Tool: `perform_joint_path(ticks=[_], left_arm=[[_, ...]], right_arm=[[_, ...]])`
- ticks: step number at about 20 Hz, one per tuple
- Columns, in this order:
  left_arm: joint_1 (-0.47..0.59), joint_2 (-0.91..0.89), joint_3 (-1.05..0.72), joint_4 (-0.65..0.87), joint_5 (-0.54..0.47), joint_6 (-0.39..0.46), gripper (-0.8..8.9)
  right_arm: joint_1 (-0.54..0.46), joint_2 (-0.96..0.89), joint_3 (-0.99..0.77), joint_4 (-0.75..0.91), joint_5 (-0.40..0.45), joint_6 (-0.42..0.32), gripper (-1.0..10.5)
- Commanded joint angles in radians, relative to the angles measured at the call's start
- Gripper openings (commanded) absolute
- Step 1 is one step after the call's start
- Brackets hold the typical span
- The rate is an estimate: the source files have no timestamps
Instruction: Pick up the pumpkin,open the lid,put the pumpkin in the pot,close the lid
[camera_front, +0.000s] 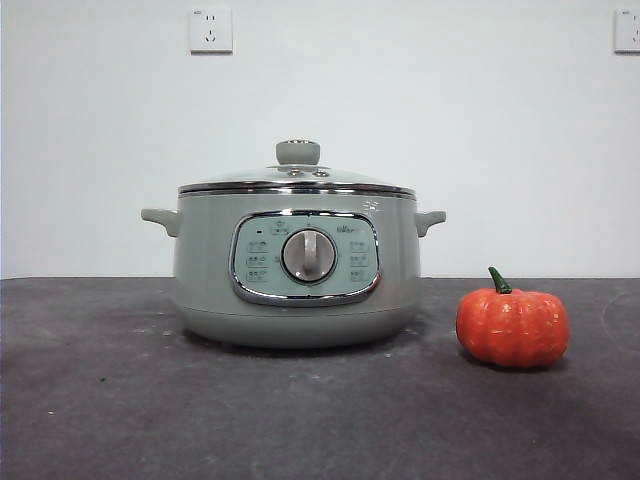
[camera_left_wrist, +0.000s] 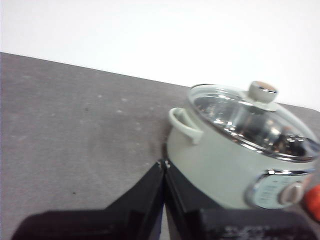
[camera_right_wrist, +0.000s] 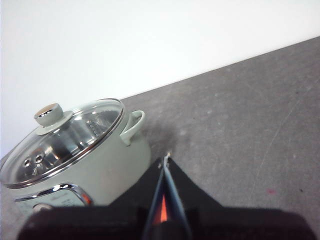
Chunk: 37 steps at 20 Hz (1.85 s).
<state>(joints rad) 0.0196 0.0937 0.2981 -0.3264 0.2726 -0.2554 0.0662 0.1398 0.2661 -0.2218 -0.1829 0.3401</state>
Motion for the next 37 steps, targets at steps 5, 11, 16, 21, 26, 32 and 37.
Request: perform_joint_path(ticks=[5,11,16,21,26,32,37], left_arm=[[0.004,0.195,0.205,-0.117,0.16,0.104,-0.08],[0.004,0.343,0.377,-0.278,0.301,0.244,-0.08],[0.001,0.417,0.491,-0.417,0.367,0.334,-0.08],[-0.001,0.449,0.564,-0.526,0.416,0.384,-0.08],[-0.001,0.449,0.591,-0.543,0.409,0.387,0.76],[-0.001,0.452,0.593,-0.543,0.409,0.379,7.54],[-0.001,0.452,0.593,-0.543,0.409,0.379,7.54]], right_arm=[[0.002,0.203,0.272,-0.228,-0.105,-0.126,-0.1],[0.002,0.402,0.534,-0.491,-0.233,-0.292,-0.1],[0.003,0.537,0.719,-0.694,-0.314,-0.403,-0.1],[0.016,0.613,0.814,-0.837,-0.341,-0.467,-0.1],[0.027,0.619,0.818,-0.841,-0.341,-0.465,0.4],[0.027,0.62,0.818,-0.834,-0.342,-0.43,7.6],[0.027,0.624,0.818,-0.833,-0.338,-0.428,7.6]])
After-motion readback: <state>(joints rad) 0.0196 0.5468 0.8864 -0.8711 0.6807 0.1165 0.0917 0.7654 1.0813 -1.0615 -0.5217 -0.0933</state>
